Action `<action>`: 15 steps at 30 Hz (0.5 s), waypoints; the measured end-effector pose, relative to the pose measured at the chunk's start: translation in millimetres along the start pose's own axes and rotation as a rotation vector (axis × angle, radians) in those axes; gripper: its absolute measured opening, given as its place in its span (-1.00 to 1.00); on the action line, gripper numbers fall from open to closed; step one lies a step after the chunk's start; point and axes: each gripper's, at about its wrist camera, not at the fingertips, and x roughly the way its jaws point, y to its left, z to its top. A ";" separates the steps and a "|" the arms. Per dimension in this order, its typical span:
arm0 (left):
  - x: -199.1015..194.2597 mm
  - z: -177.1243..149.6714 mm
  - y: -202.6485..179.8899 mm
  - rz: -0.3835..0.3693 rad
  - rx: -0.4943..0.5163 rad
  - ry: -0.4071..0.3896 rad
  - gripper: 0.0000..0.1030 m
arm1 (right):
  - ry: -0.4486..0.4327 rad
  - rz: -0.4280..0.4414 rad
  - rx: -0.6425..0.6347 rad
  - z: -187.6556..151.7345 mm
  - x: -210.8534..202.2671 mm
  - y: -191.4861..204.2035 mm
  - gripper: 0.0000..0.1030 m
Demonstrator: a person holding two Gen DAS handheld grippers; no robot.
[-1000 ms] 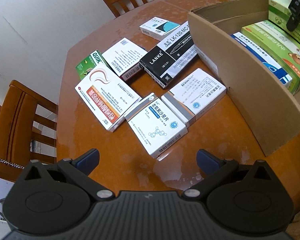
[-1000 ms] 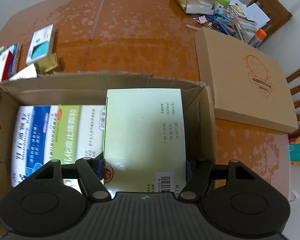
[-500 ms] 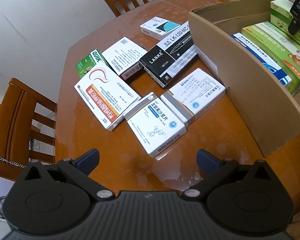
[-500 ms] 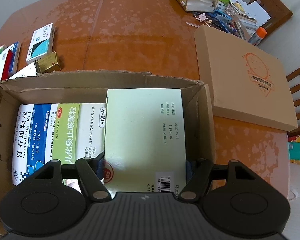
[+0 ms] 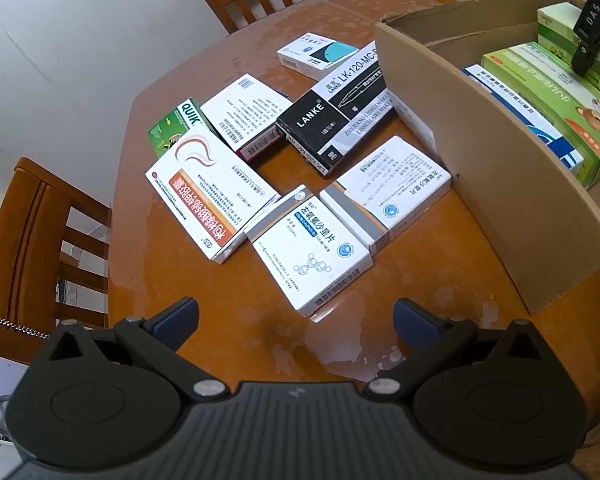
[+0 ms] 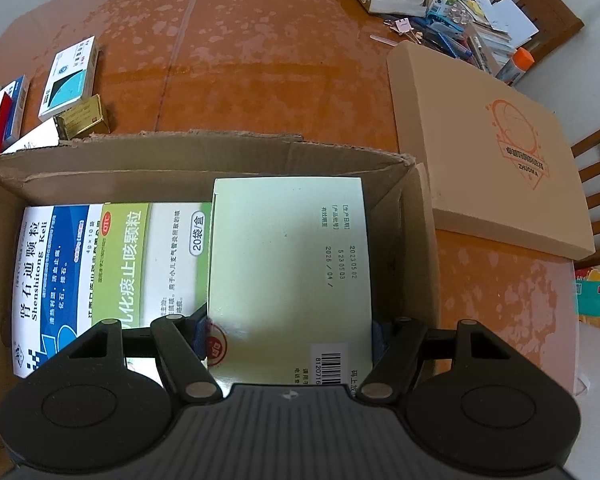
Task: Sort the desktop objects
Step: 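Open the right gripper to release the Qingkailing box in the cardboard box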
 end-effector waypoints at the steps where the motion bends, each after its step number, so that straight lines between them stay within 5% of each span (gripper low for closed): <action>1: 0.1 0.1 0.0 0.000 0.000 0.000 0.99 | -0.001 0.000 -0.002 0.3 0.1 0.4 0.44; 15: -0.6 1.2 0.2 0.005 -0.005 0.001 0.99 | -0.004 0.003 -0.008 1.5 0.5 1.6 0.44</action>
